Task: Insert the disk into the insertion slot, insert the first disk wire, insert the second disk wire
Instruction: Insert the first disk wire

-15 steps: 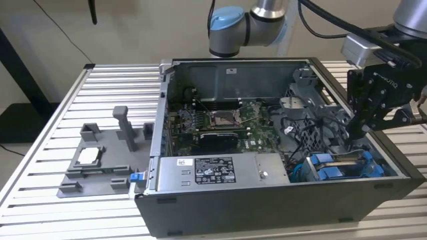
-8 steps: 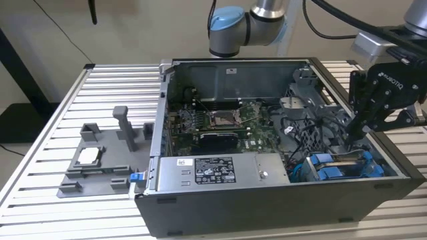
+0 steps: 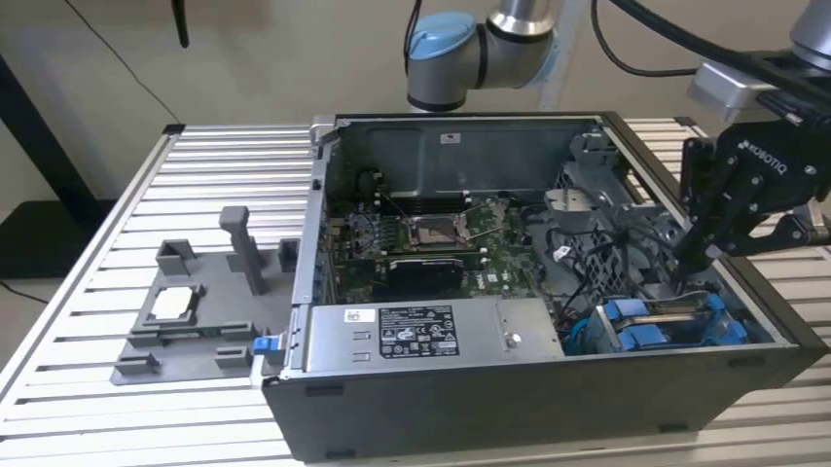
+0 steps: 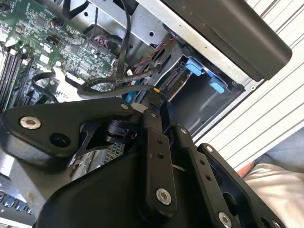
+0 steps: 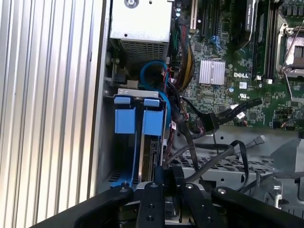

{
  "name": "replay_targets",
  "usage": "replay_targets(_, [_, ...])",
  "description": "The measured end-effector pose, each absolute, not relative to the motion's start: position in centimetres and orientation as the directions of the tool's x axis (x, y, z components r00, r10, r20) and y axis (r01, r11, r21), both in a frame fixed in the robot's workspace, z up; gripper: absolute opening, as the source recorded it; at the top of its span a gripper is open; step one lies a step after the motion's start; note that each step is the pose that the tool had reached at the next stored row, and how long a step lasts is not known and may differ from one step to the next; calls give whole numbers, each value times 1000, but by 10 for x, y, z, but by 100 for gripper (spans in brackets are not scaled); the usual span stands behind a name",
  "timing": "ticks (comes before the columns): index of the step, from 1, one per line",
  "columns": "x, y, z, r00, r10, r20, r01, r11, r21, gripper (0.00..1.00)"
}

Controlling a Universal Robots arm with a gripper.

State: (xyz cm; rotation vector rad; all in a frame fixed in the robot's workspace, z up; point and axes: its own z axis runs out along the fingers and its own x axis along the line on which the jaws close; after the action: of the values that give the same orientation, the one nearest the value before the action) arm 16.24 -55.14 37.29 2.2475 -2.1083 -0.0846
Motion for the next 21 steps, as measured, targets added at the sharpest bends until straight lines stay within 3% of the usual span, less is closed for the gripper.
replay_targets(7, [173, -553, 369, 64, -998, -3, -990, -64, 125, 19])
replay_targets(21, [178, -557, 361, 64, -998, -5, -986, -64, 155, 19])
